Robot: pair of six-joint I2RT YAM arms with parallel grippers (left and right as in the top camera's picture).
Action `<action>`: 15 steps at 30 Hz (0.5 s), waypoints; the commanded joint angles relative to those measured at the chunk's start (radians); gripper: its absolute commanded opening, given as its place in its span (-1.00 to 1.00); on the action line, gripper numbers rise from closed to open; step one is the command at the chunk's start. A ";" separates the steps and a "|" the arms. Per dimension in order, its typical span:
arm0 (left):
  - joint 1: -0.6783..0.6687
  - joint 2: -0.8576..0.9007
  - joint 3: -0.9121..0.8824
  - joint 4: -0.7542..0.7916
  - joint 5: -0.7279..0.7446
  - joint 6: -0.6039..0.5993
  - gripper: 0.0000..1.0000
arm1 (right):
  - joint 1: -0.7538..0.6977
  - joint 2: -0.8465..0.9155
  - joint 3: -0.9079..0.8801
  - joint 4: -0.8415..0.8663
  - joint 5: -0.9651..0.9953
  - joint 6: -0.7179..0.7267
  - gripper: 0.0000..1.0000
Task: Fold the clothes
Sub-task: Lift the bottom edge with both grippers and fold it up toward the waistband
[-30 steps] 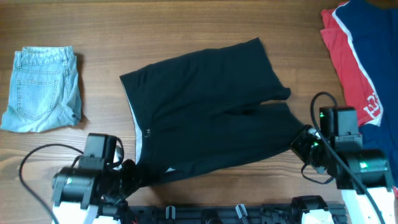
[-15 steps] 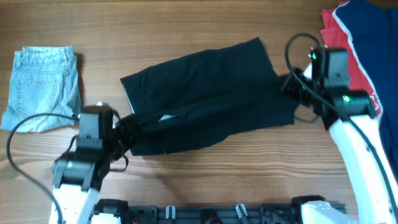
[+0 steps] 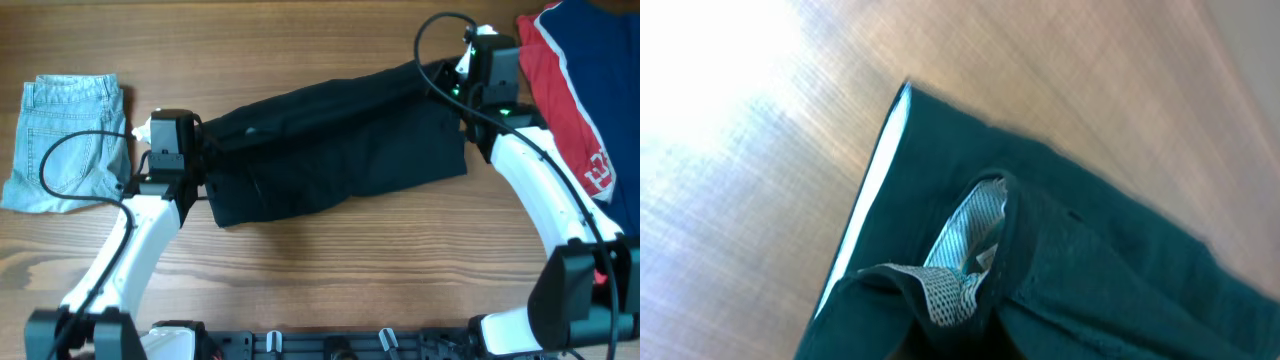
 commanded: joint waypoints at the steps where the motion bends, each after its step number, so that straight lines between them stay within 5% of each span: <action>1: 0.051 0.075 0.003 0.076 -0.149 -0.012 -0.92 | -0.008 0.056 0.036 0.084 0.100 -0.022 -0.91; 11: 0.051 0.164 0.003 0.197 -0.204 -0.012 -0.92 | 0.002 0.167 0.036 0.233 0.092 -0.021 -0.91; 12: 0.051 0.164 0.003 0.201 -0.203 -0.013 -0.87 | 0.002 0.169 0.036 0.244 0.088 -0.021 -0.79; 13: 0.051 0.164 0.003 0.208 -0.202 -0.012 -0.60 | 0.002 0.169 0.036 0.254 0.076 -0.022 0.01; 15: 0.051 0.162 0.004 0.212 -0.190 -0.004 0.23 | 0.002 0.169 0.036 0.280 0.034 -0.073 0.99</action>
